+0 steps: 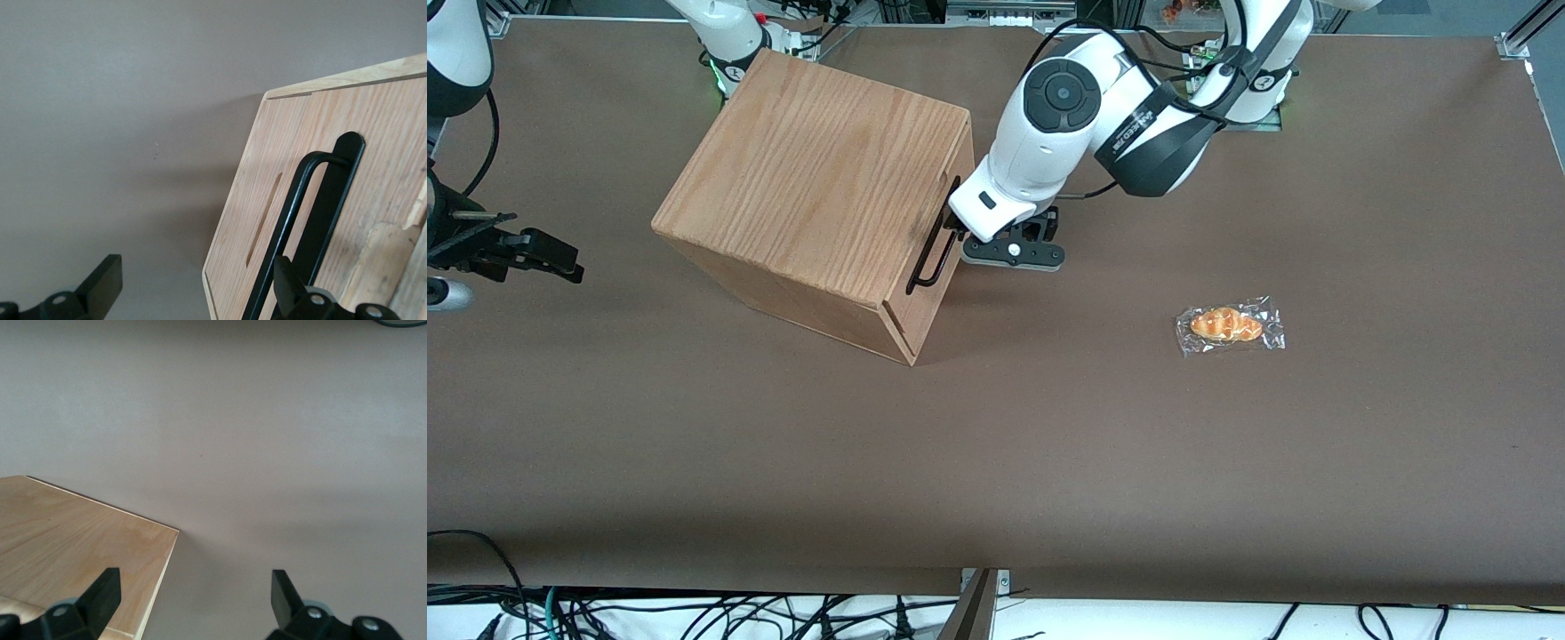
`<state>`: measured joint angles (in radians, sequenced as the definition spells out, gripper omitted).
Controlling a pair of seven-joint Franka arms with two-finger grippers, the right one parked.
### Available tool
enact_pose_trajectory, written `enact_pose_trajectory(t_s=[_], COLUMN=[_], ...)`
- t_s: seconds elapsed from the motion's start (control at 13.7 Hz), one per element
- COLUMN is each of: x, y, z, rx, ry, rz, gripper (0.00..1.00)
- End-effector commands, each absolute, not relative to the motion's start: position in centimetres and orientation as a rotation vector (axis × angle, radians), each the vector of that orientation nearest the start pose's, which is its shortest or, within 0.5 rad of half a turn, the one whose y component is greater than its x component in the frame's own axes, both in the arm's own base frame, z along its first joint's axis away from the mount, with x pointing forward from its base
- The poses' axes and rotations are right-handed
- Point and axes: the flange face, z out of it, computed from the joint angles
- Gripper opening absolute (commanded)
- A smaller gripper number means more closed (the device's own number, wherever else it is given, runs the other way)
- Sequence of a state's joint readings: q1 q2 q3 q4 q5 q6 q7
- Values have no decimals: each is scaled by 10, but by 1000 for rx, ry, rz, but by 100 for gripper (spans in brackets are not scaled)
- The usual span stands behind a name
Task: Open top drawer with left arm
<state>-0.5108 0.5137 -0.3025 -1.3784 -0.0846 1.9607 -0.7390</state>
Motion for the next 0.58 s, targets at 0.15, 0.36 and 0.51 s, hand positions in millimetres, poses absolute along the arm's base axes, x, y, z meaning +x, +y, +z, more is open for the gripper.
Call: enact_pose_trajectory(t_s=[0.15, 0.36, 0.51], x=[516, 515, 514], y=[-507, -510, -511], z=[426, 420, 419], rx=[-3393, -3392, -3390], ry=[20, 26, 30], rz=[169, 184, 188], gripper=[100, 100, 100])
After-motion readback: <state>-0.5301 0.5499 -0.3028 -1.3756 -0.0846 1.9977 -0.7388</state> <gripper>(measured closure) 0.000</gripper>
